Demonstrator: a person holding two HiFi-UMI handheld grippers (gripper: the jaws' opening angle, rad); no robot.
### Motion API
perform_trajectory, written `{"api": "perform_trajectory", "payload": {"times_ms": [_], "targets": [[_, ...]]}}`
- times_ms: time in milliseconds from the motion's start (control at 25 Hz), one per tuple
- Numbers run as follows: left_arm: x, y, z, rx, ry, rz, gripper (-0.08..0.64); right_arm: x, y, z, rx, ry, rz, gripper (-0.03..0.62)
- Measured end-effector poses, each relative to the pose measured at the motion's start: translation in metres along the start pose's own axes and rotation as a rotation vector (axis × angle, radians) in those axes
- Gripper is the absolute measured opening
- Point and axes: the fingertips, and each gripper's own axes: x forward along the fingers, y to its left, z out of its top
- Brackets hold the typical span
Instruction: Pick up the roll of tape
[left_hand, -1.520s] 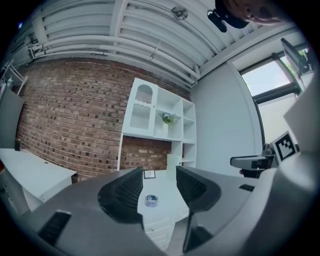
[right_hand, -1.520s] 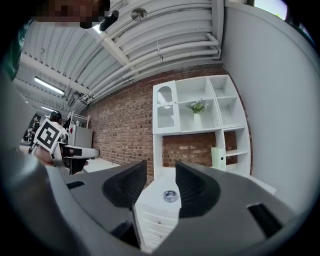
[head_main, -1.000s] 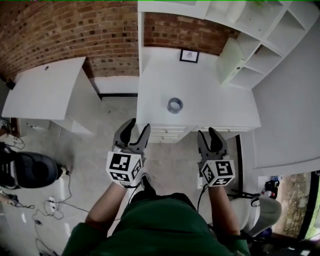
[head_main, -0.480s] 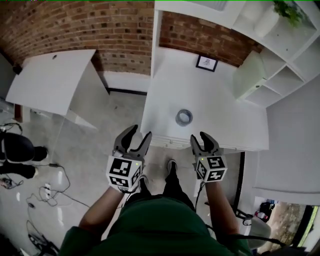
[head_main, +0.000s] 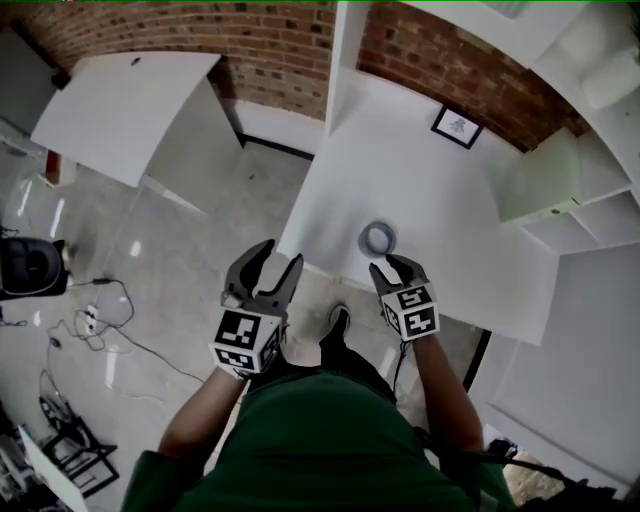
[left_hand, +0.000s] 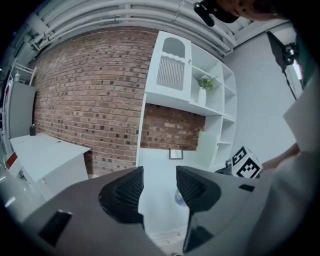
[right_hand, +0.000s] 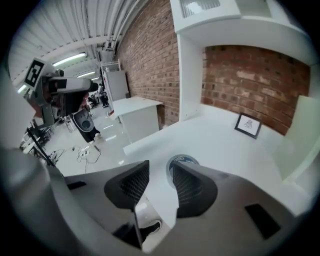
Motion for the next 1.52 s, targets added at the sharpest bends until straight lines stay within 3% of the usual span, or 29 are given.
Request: {"api": "perform_trajectory", "payload": {"times_ms": [160, 440, 680, 920, 1040, 1120, 1200, 1280, 1360, 1520], "targets": [[0.002, 0.012, -0.012, -0.046, 0.005, 0.078, 0.212, 0.032, -0.004, -0.013, -0.075, 0.096, 0.063, 0.161], [-0.013, 0.037, -0.027, -0.116, 0.010, 0.205, 0.212, 0.074, -0.009, -0.029, -0.196, 0.249, 0.100, 0.152], [-0.027, 0.045, -0.022, -0.127, -0.016, 0.264, 0.212, 0.100, -0.009, -0.042, -0.256, 0.373, 0.128, 0.152], [-0.049, 0.054, -0.016, -0.123, -0.036, 0.305, 0.212, 0.108, -0.014, -0.058, -0.332, 0.537, 0.099, 0.134], [-0.063, 0.062, -0.016, -0.117, -0.046, 0.323, 0.212, 0.109, -0.003, -0.062, -0.321, 0.606, 0.126, 0.115], [-0.070, 0.067, -0.015, -0.116, -0.052, 0.329, 0.212, 0.105, 0.029, -0.073, -0.217, 0.654, 0.247, 0.103], [-0.076, 0.068, -0.017, -0.130, -0.045, 0.320, 0.210, 0.104, 0.044, -0.077, -0.181, 0.662, 0.296, 0.094], [-0.079, 0.070, -0.018, -0.134, -0.042, 0.308, 0.212, 0.105, 0.032, -0.072, -0.221, 0.651, 0.229, 0.074], [-0.081, 0.072, -0.015, -0.123, -0.049, 0.297, 0.211, 0.102, 0.031, -0.074, -0.179, 0.645, 0.212, 0.071], [-0.084, 0.076, -0.005, -0.099, -0.069, 0.267, 0.210, 0.105, 0.009, -0.033, -0.185, 0.414, 0.090, 0.064]]}}
